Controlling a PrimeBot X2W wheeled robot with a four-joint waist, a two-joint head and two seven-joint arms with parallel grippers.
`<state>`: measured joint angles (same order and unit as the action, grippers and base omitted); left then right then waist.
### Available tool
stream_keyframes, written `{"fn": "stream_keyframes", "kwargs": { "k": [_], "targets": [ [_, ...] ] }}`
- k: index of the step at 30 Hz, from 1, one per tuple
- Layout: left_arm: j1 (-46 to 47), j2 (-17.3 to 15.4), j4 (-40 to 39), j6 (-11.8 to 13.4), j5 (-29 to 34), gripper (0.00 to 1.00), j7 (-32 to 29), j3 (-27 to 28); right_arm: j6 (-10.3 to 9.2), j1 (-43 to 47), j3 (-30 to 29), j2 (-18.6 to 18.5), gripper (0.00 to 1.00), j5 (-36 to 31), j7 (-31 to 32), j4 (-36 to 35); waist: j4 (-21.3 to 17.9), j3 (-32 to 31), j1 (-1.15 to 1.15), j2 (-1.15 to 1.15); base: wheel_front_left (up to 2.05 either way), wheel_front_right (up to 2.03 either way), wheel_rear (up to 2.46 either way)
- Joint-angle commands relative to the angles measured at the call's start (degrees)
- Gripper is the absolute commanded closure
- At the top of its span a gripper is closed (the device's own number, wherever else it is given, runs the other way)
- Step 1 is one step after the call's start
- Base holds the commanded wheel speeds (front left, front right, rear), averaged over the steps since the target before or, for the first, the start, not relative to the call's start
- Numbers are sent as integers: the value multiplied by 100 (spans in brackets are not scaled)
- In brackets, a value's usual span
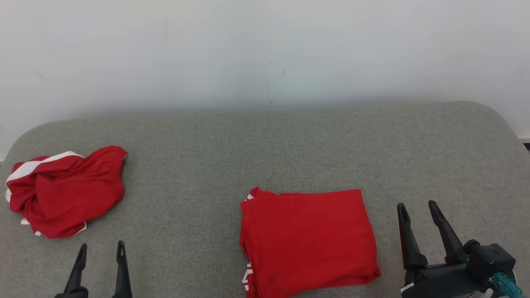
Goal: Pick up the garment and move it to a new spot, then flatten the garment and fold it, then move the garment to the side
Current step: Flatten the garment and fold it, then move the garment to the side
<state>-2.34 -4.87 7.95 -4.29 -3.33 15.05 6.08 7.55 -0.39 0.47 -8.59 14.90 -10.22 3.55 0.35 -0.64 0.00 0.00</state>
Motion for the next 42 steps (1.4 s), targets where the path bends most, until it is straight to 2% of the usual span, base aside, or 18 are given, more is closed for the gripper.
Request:
{"fn": "stream_keyframes", "kwargs": {
  "k": [1, 14, 21, 32, 42],
  "targets": [
    [-75, -32, 4, 13, 22, 0, 17, 14, -15, 90, -43, 52, 0, -63, -63, 48, -39, -42, 0, 0, 0, 0, 0],
    [-183, -68, 130, 77, 181, 0, 17, -141, -15, 230, -99, 261, 0, -420, -360, 730, 19, -203, 0, 0, 0, 0, 0],
    [-228, -150, 79, 128, 218, 0, -66, -173, -15, 245, -192, 317, 0, -702, -380, 855, 106, -258, 0, 0, 0, 0, 0],
    [-322, -200, -387, 202, 142, 0, -588, -210, -15, 237, -219, 433, 0, -858, 114, 346, 151, -258, 0, 0, 0, 0, 0],
    [-334, -235, -525, 220, 75, 0, -682, -257, -15, 363, -288, 488, 0, -1012, 437, -129, 121, -216, 0, 0, 0, 0, 0]
  ]
}}
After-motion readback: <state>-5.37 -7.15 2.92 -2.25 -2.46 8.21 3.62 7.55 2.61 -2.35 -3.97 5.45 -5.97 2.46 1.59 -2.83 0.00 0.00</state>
